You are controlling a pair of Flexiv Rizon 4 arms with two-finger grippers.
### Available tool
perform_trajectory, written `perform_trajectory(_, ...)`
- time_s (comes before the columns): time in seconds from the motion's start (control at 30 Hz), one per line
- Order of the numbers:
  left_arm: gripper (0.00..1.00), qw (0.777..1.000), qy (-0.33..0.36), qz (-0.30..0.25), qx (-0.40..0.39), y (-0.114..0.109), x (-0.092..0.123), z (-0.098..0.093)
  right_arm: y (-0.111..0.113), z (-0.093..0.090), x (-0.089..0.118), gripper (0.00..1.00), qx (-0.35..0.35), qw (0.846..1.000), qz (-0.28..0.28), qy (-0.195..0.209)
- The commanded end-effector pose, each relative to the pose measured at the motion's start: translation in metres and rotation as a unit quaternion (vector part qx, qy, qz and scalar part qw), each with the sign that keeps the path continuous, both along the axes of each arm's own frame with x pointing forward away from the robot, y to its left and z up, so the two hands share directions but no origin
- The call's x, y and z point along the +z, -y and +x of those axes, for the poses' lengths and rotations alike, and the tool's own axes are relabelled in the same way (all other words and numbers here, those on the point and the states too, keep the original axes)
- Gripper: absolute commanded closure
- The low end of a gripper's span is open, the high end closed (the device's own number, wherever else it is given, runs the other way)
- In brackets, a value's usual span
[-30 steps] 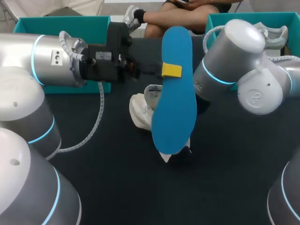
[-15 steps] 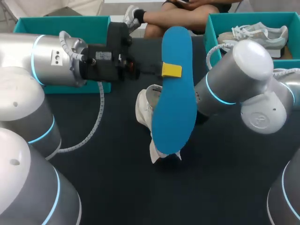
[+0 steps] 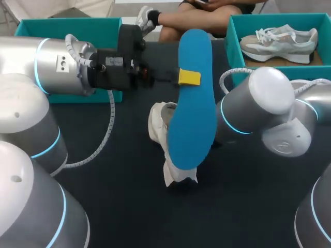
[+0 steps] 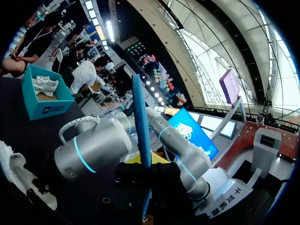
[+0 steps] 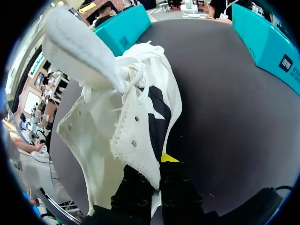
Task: Take the shoe out of the shoebox, open the shoe tongue, remove and reinsert the insole, then place the shoe into the shoebox
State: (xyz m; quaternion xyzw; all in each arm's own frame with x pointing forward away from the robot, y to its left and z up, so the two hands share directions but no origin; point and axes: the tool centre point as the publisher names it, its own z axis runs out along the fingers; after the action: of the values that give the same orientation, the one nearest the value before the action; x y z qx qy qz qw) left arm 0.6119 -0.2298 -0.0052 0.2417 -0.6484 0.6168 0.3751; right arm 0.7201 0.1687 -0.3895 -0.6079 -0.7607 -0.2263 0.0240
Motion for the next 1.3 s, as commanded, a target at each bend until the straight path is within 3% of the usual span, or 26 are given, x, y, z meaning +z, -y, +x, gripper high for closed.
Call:
perform_trajectory(0.03,1.0,1.0,0.0,0.0,0.001,0.0,-0.001,-0.001,-0.008,-0.001,-0.003,1.0,-0.007,1.0,-0.006,0.005)
perform_trajectory(0.5,1.0,1.0,0.0,0.0,0.001,0.0,-0.001,-0.001,-0.003,-0.004,-0.013,1.0,-0.045,0.999,-0.007,-0.006)
perform_trajectory(0.57,1.0,1.0,0.0,0.0,0.001,0.0,-0.001,-0.001,-0.002,-0.005,-0.011,0.51,-0.051,0.999,-0.001,-0.01)
perform_trajectory(0.6,1.0,1.0,0.0,0.0,0.001,0.0,-0.001,-0.001,0.0,-0.005,-0.009,0.0,-0.055,0.998,0.004,-0.011)
perform_trajectory(0.7,1.0,1.0,0.0,0.0,0.001,0.0,-0.001,-0.001,0.003,-0.006,0.002,0.0,-0.06,0.998,0.009,-0.014)
perform_trajectory(0.87,1.0,1.0,0.0,0.0,0.001,0.0,-0.001,-0.001,0.008,-0.009,0.026,0.0,-0.043,0.997,0.042,-0.056)
perform_trajectory(1.07,1.0,1.0,0.0,0.0,0.001,0.0,-0.001,-0.001,0.014,-0.013,0.05,0.0,-0.035,0.988,0.117,-0.094)
perform_trajectory(1.2,1.0,1.0,0.0,0.0,0.001,0.0,-0.001,-0.001,0.015,-0.014,0.066,0.0,-0.035,0.975,0.193,-0.108)
perform_trajectory(1.3,1.0,1.0,0.0,0.0,0.001,0.0,-0.001,-0.001,0.015,-0.015,0.078,0.0,-0.022,0.969,0.209,-0.128)
